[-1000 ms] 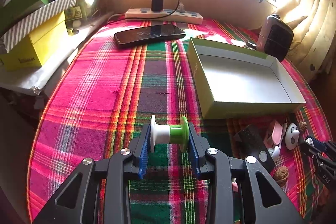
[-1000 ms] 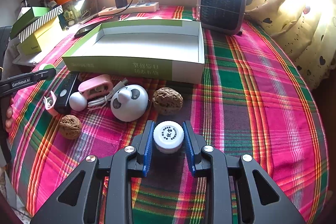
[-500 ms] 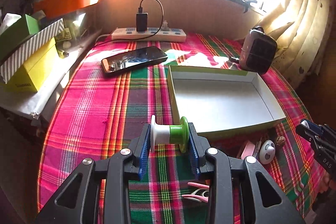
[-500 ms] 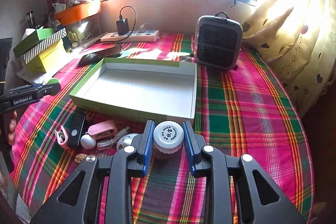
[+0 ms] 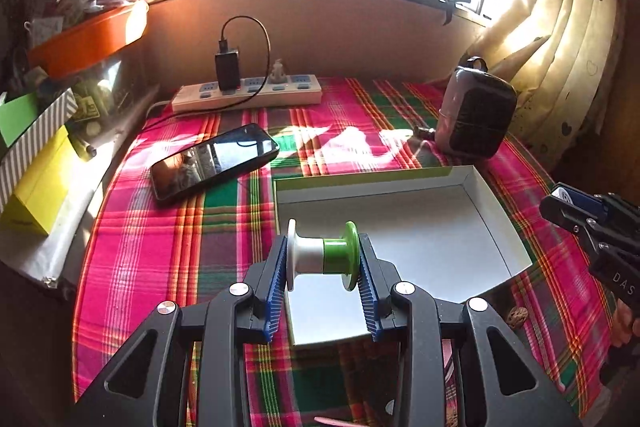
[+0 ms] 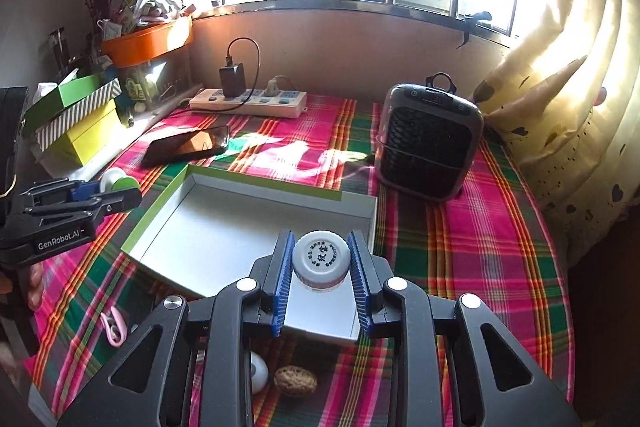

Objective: Organize objects
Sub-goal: 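Carry the spool with the left tool while the right tool carries the jar into the box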

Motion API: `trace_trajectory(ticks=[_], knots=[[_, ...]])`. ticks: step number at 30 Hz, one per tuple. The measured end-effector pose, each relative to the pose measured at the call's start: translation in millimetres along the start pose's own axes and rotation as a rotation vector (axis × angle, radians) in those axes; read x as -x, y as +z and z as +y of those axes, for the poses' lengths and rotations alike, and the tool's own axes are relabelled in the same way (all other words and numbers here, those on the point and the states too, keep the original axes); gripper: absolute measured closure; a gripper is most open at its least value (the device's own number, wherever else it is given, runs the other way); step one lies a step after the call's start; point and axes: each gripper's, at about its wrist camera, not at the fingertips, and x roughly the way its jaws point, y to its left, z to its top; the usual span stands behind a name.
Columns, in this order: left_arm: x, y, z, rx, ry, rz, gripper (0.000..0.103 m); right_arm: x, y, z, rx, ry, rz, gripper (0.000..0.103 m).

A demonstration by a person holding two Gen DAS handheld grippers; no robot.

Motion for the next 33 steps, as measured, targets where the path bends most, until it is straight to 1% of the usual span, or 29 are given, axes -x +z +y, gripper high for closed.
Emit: trace_trajectory(ticks=[2,5,9,15,18,21,25,31,33], knots=[[-8,6,-5,-0.010,-0.005,0.001,0.072,-10,4,0,0.002,0.001,0.014,0.074],[-23,12,-10,-0.013,-0.022,0.031,0.072,-28,8,2,0.005,0.010,0.038,0.074],[-44,15,-15,-0.025,-0.028,0.061,0.072,-53,13,2,0.006,0.010,0.072,0.074],[-76,19,-17,-0.029,-0.019,0.108,0.072,-88,13,-6,-0.014,0.011,0.129,0.074],[-87,18,-21,-0.054,0.004,0.114,0.072,-99,14,-6,-0.002,0.009,0.144,0.074],[-97,18,-20,-0.050,0.000,0.135,0.072,-108,14,-7,0.002,0.004,0.160,0.074],[-103,19,-20,-0.066,0.019,0.136,0.072,-118,13,-7,0.010,-0.002,0.180,0.074],[-114,17,-17,-0.055,0.014,0.166,0.072,-128,12,-6,0.018,0.000,0.201,0.074],[-115,17,-17,-0.059,0.019,0.164,0.072,-131,10,-6,0.017,-0.004,0.210,0.074]])
